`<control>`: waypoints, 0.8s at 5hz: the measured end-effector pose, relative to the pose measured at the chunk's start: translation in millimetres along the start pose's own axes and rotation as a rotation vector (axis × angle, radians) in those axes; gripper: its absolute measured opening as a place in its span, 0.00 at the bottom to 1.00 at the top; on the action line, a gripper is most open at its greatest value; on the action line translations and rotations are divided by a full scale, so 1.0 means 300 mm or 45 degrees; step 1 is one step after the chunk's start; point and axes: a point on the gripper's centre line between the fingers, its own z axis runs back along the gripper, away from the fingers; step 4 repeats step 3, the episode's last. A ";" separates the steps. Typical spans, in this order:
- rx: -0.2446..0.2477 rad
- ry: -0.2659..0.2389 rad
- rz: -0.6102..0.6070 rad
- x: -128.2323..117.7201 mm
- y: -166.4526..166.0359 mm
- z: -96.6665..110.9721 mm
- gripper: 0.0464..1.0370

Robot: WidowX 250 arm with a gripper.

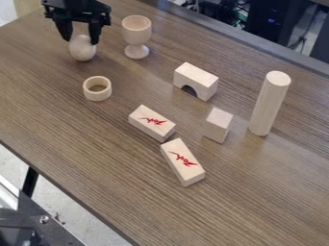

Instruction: Pickedmand put the ball on the other side of the table

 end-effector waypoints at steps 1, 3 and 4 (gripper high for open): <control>0.004 0.008 -0.006 -0.008 -0.002 -0.002 0.97; 0.024 -0.098 0.024 0.036 0.011 0.180 0.96; 0.024 -0.098 0.024 0.036 0.011 0.180 0.96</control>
